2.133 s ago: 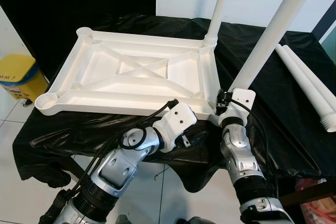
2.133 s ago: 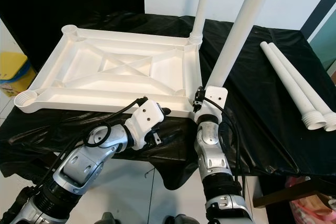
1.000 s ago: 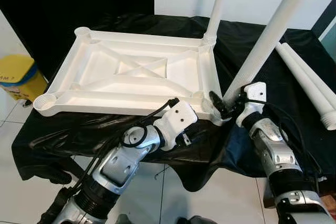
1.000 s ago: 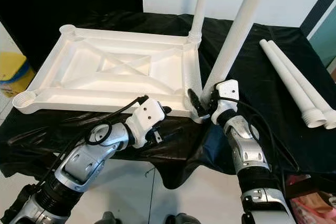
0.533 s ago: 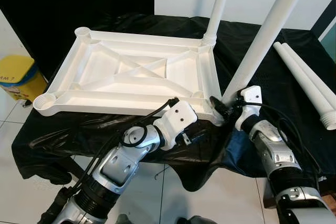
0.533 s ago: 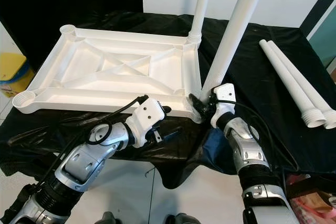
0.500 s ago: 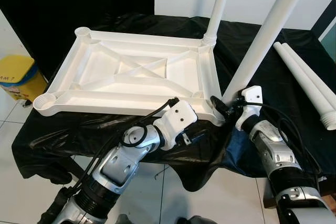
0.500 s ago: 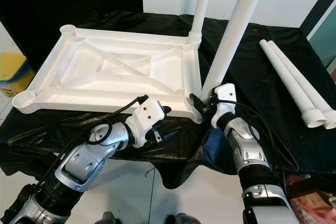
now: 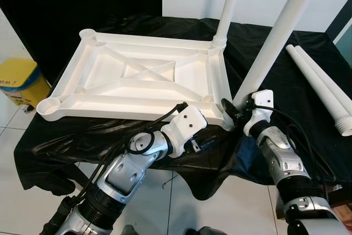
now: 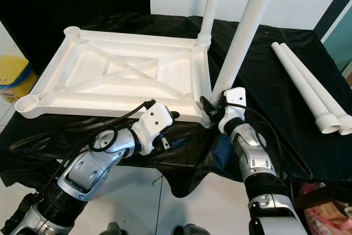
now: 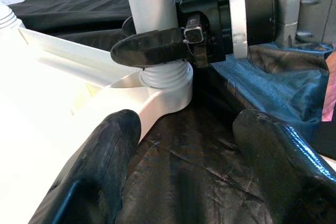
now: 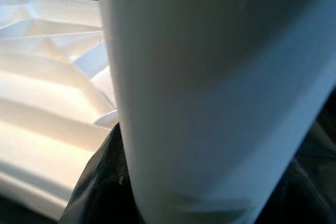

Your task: Building children table

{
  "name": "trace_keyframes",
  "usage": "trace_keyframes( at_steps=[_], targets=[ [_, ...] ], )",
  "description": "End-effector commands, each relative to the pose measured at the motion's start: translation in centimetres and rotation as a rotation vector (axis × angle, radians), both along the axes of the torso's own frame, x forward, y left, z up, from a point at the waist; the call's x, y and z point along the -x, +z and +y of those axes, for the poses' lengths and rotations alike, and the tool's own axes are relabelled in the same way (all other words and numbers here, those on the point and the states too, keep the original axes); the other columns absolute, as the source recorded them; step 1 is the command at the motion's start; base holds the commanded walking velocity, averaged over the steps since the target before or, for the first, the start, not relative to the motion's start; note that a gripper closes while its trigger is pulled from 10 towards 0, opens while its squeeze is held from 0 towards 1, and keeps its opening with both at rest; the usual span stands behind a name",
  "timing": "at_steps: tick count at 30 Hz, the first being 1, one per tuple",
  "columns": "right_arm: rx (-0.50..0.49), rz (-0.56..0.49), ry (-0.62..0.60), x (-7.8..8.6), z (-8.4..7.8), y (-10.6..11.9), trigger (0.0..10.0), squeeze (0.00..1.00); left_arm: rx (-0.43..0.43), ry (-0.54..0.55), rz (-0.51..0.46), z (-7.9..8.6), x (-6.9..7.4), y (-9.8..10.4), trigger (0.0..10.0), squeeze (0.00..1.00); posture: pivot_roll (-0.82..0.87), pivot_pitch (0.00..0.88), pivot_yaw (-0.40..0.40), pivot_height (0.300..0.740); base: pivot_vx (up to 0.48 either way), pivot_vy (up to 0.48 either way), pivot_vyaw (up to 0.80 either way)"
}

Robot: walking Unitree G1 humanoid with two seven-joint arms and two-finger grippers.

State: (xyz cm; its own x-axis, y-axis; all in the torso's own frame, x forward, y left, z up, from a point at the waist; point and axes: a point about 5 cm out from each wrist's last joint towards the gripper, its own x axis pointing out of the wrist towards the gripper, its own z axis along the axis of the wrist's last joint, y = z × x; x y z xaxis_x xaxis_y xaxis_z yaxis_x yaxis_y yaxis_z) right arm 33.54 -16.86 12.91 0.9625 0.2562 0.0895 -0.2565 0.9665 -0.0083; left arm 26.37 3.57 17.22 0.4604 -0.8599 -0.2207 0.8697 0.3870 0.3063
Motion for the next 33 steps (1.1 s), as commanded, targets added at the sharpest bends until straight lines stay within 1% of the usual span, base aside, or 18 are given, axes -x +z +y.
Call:
trace_keyframes(
  at_steps=[1,4,6,7,9,10,16,17,20,26,33],
  targets=[
    [0.007,0.105,-0.111,0.6,-1.1,-2.2,10.0,0.00,-0.009,-0.022,-0.004,-0.3,0.2,-0.1,10.0,0.00,0.02,0.109,-0.079,0.740,0.000,0.000,0.00],
    [-0.011,0.133,-0.244,0.8,-0.7,-2.8,10.0,0.00,-0.009,-0.027,-0.004,-0.4,0.2,-0.1,10.0,0.00,0.02,0.108,-0.076,0.740,0.000,0.000,0.00],
    [-0.015,0.143,-0.286,0.9,-0.6,-2.9,10.0,0.00,-0.009,-0.028,-0.004,-0.4,0.2,-0.1,10.0,0.00,0.02,0.108,-0.076,0.740,0.000,0.000,0.00],
    [-0.015,0.143,-0.286,0.9,-0.6,-2.9,10.0,0.00,-0.009,-0.028,-0.004,-0.4,0.2,-0.1,10.0,0.00,0.02,0.108,-0.076,0.740,0.000,0.000,0.00],
    [-0.022,0.168,-0.345,1.0,-0.2,-3.1,10.0,0.00,-0.009,-0.029,-0.004,-0.4,0.2,-0.1,10.0,0.00,0.02,0.107,-0.077,0.740,0.000,0.000,0.00],
    [-0.022,0.168,-0.345,1.0,-0.2,-3.1,10.0,0.00,-0.009,-0.029,-0.004,-0.4,0.2,-0.1,10.0,0.00,0.02,0.107,-0.077,0.740,0.000,0.000,0.00],
    [-0.049,0.200,-0.545,1.6,1.3,-3.3,10.0,0.00,-0.004,-0.029,-0.004,-0.5,0.2,-0.1,10.0,0.00,0.02,0.108,-0.080,0.740,0.000,0.000,0.00],
    [-0.049,0.200,-0.545,1.6,1.3,-3.3,10.0,0.00,-0.004,-0.029,-0.004,-0.5,0.2,-0.1,10.0,0.00,0.02,0.108,-0.080,0.740,0.000,0.000,0.00],
    [-0.052,0.195,-0.508,1.7,2.2,-3.2,10.0,0.00,-0.004,-0.031,-0.002,-0.5,0.2,-0.1,10.0,0.00,0.02,0.108,-0.081,0.740,0.000,0.000,0.00],
    [-0.069,0.185,-0.512,1.7,2.2,-2.9,10.0,0.00,-0.005,-0.029,-0.003,-0.5,0.2,-0.1,10.0,0.00,0.02,0.107,-0.083,0.740,0.000,0.000,0.00],
    [-0.080,0.156,-0.495,1.6,2.7,-2.2,10.0,0.00,-0.003,-0.029,0.000,-0.6,0.3,-0.2,10.0,0.00,0.02,0.109,-0.088,0.740,0.000,0.000,0.00]
  ],
)
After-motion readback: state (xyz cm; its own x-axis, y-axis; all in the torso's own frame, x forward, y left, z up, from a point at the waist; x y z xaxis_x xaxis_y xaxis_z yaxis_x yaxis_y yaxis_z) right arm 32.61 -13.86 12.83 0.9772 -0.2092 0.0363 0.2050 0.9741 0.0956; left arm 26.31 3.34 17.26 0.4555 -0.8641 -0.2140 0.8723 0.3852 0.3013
